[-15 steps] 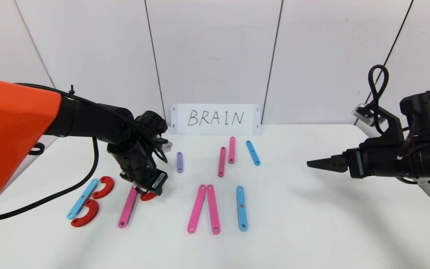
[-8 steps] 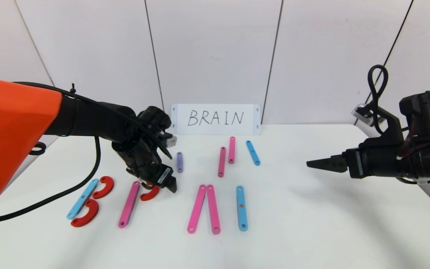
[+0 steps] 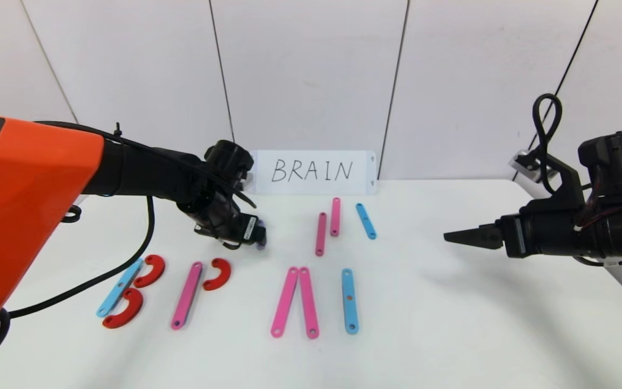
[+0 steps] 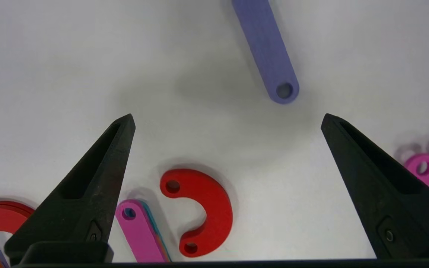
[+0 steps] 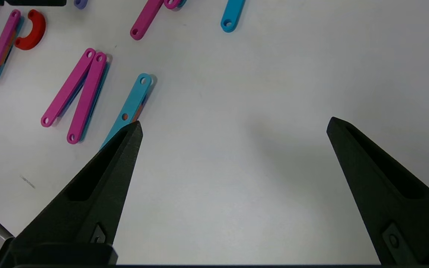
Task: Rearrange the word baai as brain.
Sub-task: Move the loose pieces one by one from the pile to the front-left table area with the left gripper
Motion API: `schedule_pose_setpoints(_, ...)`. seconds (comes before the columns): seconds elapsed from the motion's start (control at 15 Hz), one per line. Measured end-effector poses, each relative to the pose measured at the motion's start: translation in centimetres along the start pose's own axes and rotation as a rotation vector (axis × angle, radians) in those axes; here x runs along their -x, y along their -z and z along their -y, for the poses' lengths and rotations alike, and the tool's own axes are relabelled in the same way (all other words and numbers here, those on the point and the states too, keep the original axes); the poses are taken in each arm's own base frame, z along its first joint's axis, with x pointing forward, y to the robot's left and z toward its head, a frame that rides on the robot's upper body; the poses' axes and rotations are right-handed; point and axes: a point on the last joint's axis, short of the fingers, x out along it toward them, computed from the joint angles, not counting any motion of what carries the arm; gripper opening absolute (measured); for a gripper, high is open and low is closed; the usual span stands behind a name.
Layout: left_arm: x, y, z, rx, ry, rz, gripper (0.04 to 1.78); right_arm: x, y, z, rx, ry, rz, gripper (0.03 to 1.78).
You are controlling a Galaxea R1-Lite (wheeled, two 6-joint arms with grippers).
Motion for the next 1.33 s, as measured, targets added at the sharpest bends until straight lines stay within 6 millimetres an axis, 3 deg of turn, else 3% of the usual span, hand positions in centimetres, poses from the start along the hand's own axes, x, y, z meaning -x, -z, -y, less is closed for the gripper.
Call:
schedule_pose_setpoints(0.4,-2.1,-1.6,0.9,0.202,-0.075,0.058,1.75,0.0,0.0,0.0,0.0,0.0,0.0,1.74)
schedule_pose_setpoints(0.8,-3.7,-1.3,2.1,0.202,-0.136,0.057,1.69,0.0,0.0,0.0,0.0,0.0,0.001,1.74)
schedule_pose_setpoints(1.07,-4.0,-1.2,2.2,0.199,-0.136,0.051,1.28,0.1,0.0,-0.1,0.001,0.0,0.002,1.74)
schedule_pose_setpoints(1.33,-4.3,-1.1,2.3,0.199,-0.134,0.045,0.53,0.1,0.0,-0.1,0.002,0.0,0.004,1.74)
